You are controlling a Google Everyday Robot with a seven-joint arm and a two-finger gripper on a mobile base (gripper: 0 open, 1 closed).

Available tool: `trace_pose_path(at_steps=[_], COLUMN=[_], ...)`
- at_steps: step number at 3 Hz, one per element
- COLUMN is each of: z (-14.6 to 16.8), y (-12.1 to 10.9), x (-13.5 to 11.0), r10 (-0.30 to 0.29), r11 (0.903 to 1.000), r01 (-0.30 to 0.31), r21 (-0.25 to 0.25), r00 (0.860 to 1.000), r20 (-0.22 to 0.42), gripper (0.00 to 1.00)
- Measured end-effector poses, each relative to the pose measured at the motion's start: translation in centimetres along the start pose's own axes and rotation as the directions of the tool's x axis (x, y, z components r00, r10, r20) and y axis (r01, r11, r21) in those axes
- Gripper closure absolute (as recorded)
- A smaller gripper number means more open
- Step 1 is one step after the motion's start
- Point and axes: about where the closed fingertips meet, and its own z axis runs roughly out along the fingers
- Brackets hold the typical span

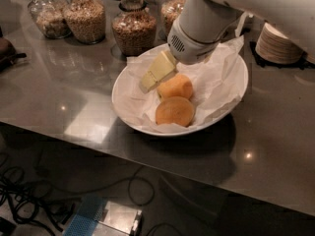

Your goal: Pick orange from white bowl

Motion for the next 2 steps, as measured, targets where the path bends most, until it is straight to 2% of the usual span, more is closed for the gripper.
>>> trace_pose_path(at_steps=[1,2], z=[2.01,2.64], y=[-1.25,-1.32], x=[-1.11,-1.22], r10=[0.106,0.164], r11=[0.9930,0.9831], r01=[-0.105,-0.163], r21=[0.054,0.083], r00=[0.994,0.986], r20=[-0.006,-0.004], gripper=[0.00,0.00])
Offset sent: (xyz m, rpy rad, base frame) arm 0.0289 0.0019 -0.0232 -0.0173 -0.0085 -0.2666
